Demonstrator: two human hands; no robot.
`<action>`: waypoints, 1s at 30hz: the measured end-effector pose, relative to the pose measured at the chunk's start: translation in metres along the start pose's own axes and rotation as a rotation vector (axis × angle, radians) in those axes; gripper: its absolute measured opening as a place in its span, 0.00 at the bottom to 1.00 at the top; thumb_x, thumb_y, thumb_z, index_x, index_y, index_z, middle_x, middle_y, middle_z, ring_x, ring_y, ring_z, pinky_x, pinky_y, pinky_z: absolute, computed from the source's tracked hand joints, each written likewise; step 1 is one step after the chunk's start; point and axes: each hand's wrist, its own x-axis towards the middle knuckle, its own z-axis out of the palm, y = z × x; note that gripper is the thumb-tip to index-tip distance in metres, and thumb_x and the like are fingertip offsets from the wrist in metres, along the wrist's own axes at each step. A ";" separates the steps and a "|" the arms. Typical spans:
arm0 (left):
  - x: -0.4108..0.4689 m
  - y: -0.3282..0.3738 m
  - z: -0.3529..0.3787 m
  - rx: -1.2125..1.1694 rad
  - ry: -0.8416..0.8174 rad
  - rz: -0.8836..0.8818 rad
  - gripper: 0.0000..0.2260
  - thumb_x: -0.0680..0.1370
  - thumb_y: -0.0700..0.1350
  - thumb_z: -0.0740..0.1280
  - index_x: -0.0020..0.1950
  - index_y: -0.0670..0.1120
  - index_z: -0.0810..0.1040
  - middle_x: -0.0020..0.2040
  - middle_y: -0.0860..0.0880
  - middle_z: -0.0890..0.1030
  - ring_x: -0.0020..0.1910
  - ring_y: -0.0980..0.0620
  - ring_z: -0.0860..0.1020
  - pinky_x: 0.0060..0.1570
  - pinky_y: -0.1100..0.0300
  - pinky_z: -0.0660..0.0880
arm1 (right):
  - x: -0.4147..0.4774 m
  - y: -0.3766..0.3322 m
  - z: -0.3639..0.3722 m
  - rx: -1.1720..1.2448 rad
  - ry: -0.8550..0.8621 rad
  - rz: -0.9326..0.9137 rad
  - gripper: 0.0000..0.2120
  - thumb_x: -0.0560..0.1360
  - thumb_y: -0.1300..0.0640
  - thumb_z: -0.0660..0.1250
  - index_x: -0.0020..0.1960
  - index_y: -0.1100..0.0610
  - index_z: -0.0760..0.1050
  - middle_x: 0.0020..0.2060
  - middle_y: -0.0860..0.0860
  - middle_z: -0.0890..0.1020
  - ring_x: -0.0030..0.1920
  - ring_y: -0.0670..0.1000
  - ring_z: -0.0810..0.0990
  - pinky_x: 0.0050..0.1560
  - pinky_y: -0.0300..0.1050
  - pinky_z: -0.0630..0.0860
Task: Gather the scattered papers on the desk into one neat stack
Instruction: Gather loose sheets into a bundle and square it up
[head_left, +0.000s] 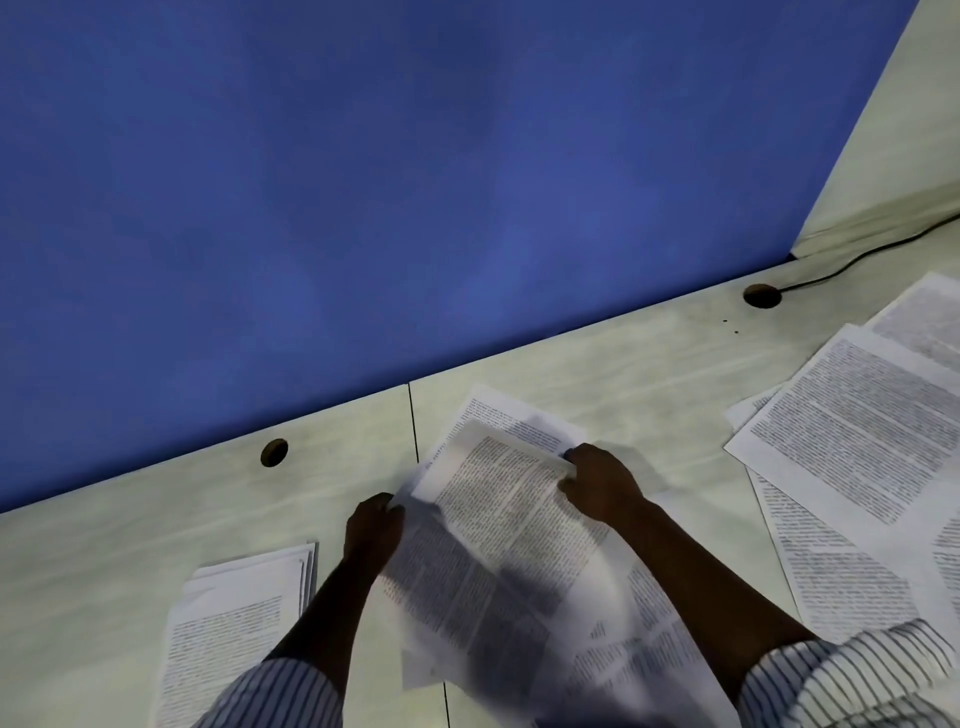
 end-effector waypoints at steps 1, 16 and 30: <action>0.000 -0.003 -0.004 -0.050 -0.003 -0.004 0.11 0.78 0.41 0.65 0.58 0.43 0.83 0.55 0.41 0.84 0.54 0.41 0.80 0.51 0.54 0.75 | -0.001 -0.001 -0.002 0.015 -0.013 -0.023 0.20 0.77 0.54 0.67 0.68 0.58 0.74 0.63 0.55 0.78 0.64 0.56 0.76 0.61 0.46 0.71; -0.011 0.001 -0.031 -0.646 -0.203 -0.033 0.08 0.78 0.40 0.67 0.53 0.46 0.84 0.50 0.44 0.85 0.49 0.46 0.81 0.47 0.53 0.77 | -0.036 -0.020 0.004 0.438 -0.228 -0.031 0.20 0.74 0.57 0.73 0.65 0.53 0.78 0.60 0.49 0.82 0.55 0.46 0.79 0.48 0.34 0.72; -0.025 -0.048 -0.018 -0.571 -0.130 -0.169 0.08 0.78 0.36 0.65 0.46 0.47 0.81 0.43 0.43 0.78 0.36 0.48 0.76 0.26 0.62 0.76 | -0.066 0.038 0.006 0.489 0.114 0.235 0.06 0.72 0.66 0.70 0.47 0.58 0.81 0.41 0.55 0.83 0.38 0.52 0.80 0.44 0.48 0.76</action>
